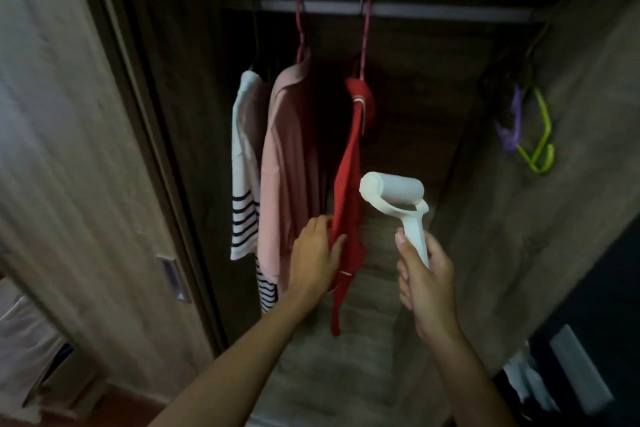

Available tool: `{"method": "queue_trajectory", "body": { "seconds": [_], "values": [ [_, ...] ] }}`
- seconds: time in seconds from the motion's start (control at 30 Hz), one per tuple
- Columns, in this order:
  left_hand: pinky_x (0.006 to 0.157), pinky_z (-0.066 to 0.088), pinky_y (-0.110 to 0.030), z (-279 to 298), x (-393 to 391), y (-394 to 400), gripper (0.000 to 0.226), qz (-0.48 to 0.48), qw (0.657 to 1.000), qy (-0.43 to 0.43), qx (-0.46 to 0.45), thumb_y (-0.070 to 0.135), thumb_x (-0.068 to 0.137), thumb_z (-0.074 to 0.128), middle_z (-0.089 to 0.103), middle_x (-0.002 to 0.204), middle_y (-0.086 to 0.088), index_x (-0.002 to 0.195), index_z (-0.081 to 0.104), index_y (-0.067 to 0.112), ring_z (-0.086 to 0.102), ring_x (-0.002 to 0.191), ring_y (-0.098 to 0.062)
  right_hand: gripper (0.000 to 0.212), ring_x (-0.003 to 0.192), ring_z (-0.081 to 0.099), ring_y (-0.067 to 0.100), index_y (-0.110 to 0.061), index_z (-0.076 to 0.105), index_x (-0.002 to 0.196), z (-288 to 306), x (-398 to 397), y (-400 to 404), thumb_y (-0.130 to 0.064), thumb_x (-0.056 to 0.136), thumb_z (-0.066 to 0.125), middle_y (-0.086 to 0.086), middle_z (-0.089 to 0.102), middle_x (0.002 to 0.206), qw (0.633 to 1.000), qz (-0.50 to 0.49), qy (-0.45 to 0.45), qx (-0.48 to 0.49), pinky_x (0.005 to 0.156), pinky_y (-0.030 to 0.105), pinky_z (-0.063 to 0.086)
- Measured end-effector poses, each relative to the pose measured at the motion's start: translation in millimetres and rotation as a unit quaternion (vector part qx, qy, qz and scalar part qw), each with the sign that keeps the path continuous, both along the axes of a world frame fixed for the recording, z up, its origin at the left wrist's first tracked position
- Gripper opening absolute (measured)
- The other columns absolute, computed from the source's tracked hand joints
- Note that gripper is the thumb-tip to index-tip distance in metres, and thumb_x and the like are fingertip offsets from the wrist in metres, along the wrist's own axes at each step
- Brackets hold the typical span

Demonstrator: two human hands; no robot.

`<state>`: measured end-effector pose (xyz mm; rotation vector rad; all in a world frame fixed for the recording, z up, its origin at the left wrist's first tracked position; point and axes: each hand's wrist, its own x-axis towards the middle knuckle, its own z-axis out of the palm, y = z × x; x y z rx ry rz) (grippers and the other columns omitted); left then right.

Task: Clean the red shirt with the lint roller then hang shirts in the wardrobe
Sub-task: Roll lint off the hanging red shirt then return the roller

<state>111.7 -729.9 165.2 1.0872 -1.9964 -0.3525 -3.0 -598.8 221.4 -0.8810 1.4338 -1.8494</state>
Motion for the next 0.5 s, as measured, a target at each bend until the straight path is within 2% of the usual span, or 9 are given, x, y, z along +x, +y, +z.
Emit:
{"method": "queue_trajectory", "body": {
  "seconds": [0.07,0.13,0.2,0.3,0.37,0.43,0.5],
  "values": [
    [0.073,0.047,-0.034,-3,1,1,0.01,0.038,0.998,0.046,0.029,0.024,0.095,0.051,0.059,0.089,-0.001,0.096,0.054,0.014,0.061,0.084,-0.024,0.013,0.038,0.025,0.01,-0.018,0.061,0.091,-1,-12,-5,-0.03,0.093,0.058,0.001,0.033,0.055,1.0,0.008,0.001,0.0,0.037,0.019,0.017],
    [0.068,0.048,-0.036,-6,10,6,0.005,0.062,0.994,0.078,0.048,0.016,0.096,0.046,0.058,0.08,0.005,0.096,0.051,0.015,0.06,0.074,-0.019,0.014,0.036,0.025,0.009,-0.02,0.065,0.099,-3,-22,-13,-0.029,0.094,0.055,0.0,0.033,0.053,1.0,0.026,0.0,-0.009,0.038,0.019,0.017],
    [0.062,0.042,-0.031,-8,25,14,0.013,0.094,0.992,0.072,0.033,0.009,0.094,0.044,0.054,0.074,0.008,0.104,0.05,0.017,0.056,0.067,-0.018,0.017,0.035,0.026,0.009,-0.021,0.066,0.103,-4,-27,-21,-0.029,0.095,0.053,0.0,0.037,0.054,0.999,0.047,0.005,-0.02,0.038,0.019,0.018],
    [0.064,0.036,-0.03,-6,50,18,0.025,0.154,0.985,0.077,0.012,0.002,0.092,0.045,0.055,0.082,0.001,0.115,0.052,0.009,0.055,0.069,-0.024,0.018,0.035,0.031,0.009,-0.026,0.065,0.106,-1,-26,-36,-0.031,0.097,0.05,0.001,0.048,0.057,0.996,0.074,0.012,-0.046,0.035,0.018,0.022],
    [0.064,0.039,-0.033,2,65,19,0.022,0.178,0.979,0.095,0.013,0.003,0.093,0.045,0.058,0.082,-0.003,0.113,0.054,0.006,0.059,0.071,-0.027,0.023,0.039,0.037,0.01,-0.026,0.063,0.114,3,-23,-52,-0.033,0.098,0.047,0.001,0.053,0.061,0.994,0.086,0.016,-0.058,0.036,0.02,0.029],
    [0.063,0.044,-0.037,13,80,24,0.021,0.185,0.977,0.106,0.006,0.013,0.095,0.041,0.062,0.078,-0.008,0.107,0.056,0.005,0.063,0.071,-0.032,0.028,0.042,0.04,0.009,-0.026,0.059,0.122,10,-18,-67,-0.033,0.1,0.045,0.001,0.055,0.065,0.992,0.1,0.017,-0.072,0.038,0.023,0.034],
    [0.059,0.041,-0.035,23,94,31,0.031,0.196,0.977,0.082,-0.025,0.022,0.091,0.035,0.062,0.073,-0.008,0.102,0.058,0.004,0.063,0.068,-0.032,0.025,0.043,0.04,0.008,-0.031,0.059,0.119,18,-13,-78,-0.034,0.1,0.044,0.001,0.056,0.068,0.988,0.124,0.014,-0.094,0.038,0.022,0.034]
  ]
}}
